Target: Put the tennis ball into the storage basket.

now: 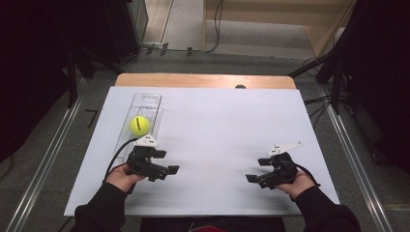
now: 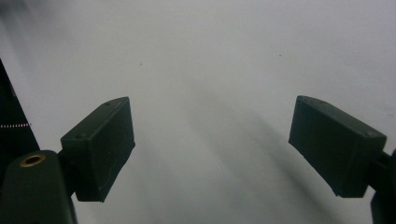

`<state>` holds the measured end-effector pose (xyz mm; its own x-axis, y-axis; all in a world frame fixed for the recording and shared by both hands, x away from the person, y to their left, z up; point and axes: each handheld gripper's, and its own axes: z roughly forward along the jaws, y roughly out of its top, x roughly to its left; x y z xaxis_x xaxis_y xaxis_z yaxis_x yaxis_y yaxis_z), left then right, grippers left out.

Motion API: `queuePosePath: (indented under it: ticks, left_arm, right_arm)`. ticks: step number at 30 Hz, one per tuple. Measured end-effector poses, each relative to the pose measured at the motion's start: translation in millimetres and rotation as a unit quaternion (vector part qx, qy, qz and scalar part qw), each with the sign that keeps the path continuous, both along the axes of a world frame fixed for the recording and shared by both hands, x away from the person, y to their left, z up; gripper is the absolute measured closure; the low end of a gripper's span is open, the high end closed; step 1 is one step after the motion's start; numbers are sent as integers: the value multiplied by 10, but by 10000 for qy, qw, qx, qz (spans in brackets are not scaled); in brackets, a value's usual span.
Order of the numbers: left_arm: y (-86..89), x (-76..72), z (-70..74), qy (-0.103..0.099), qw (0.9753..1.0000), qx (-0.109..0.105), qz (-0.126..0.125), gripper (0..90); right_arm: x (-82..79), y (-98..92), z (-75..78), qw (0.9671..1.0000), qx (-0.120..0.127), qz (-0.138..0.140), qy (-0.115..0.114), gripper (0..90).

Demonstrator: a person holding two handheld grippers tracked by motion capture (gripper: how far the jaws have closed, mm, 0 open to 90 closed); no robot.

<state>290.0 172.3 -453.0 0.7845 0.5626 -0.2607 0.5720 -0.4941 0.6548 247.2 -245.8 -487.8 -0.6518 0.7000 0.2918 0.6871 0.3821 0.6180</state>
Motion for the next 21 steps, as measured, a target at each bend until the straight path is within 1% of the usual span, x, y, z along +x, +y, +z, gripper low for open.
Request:
queuePosePath:
  ticks: [1, 2, 6, 9, 14, 15, 16, 21]
  left_arm:
    - [6, -6, -7, 1, 10000, -24, -8, 194]
    - [14, -16, -11, -5, 10000, 10, -19, 194]
    - [41, -50, -35, 22, 10000, -4, -26, 194]
    - [71, -71, -42, 13, 10000, 31, -20, 194]
    - [110, -114, -45, -19, 10000, -20, -70, 194]
    - [115, -122, -49, -30, 10000, -65, -70, 194]
    - [123, -130, -46, -42, 10000, -38, -64, 194]
    - [160, -162, -46, -50, 9999, -63, -99, 194]
  right_arm:
    - [0, 0, 0, 10000, 0, 1, -1, 123]
    - [1, -1, 0, 10000, -3, -1, -5, 123]
    - [1, -1, -2, 10000, -10, 8, -2, 123]
    - [2, -1, -4, 10000, -19, 12, -1, 123]
    - [4, -5, -6, 10000, -21, 20, -10, 123]
    - [4, -6, -7, 10000, -21, 18, -7, 123]
    - [4, -6, -7, 10000, -21, 19, -6, 123]
    - [5, -6, -9, 10000, -15, 18, 0, 123]
